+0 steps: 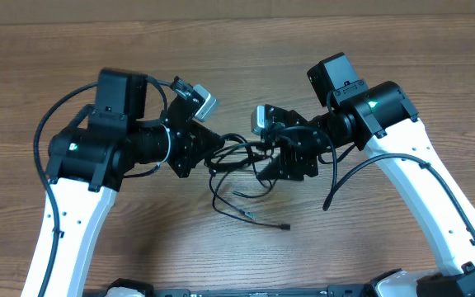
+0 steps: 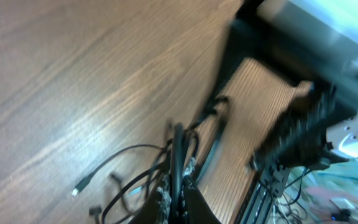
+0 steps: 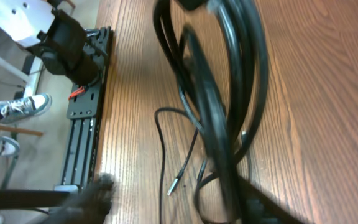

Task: Untangle cables

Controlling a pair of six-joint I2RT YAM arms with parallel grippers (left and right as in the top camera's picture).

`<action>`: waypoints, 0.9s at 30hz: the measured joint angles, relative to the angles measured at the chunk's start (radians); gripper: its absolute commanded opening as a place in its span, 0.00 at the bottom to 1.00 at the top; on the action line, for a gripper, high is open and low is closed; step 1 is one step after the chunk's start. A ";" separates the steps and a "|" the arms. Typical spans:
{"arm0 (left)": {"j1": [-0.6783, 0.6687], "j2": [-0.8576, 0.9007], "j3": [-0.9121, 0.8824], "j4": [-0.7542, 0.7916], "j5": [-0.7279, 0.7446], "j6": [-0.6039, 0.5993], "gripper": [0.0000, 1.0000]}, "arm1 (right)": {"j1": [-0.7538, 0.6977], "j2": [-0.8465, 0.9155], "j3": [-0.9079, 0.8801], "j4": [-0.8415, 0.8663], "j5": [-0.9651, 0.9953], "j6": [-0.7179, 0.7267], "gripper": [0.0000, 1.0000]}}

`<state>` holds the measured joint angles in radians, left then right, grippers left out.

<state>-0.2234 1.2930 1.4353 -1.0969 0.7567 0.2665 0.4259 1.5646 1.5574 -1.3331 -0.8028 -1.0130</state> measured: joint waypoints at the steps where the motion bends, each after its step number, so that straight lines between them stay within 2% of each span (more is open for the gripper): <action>1: 0.000 -0.004 0.006 0.003 0.004 -0.002 0.04 | 0.000 0.000 0.000 0.001 0.001 -0.002 0.84; 4: 0.000 -0.015 0.017 0.005 0.015 -0.003 0.04 | 0.000 0.000 0.000 0.009 0.005 -0.001 1.00; 9: 0.000 -0.020 0.019 0.006 0.056 -0.003 0.04 | 0.000 0.000 0.000 0.050 0.006 0.001 0.98; 11: 0.000 -0.021 0.019 0.009 0.071 -0.003 0.04 | 0.000 0.000 0.000 0.068 0.007 0.011 0.85; 12: 0.000 -0.021 0.019 0.013 0.077 -0.003 0.04 | 0.000 0.000 0.000 0.071 0.006 0.012 0.62; 15: 0.000 -0.021 0.019 0.025 0.087 -0.003 0.04 | 0.000 0.000 0.000 0.075 0.006 0.014 0.21; 18: 0.000 -0.021 0.019 0.034 0.093 -0.003 0.04 | 0.000 0.000 0.000 0.067 0.007 0.016 0.04; 27: 0.000 -0.021 0.019 0.046 0.098 -0.004 0.04 | 0.000 0.000 0.000 0.061 0.009 0.018 0.04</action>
<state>-0.2230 1.2724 1.4548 -1.0512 0.8547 0.2626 0.4259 1.5646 1.5574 -1.2720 -0.7940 -0.9947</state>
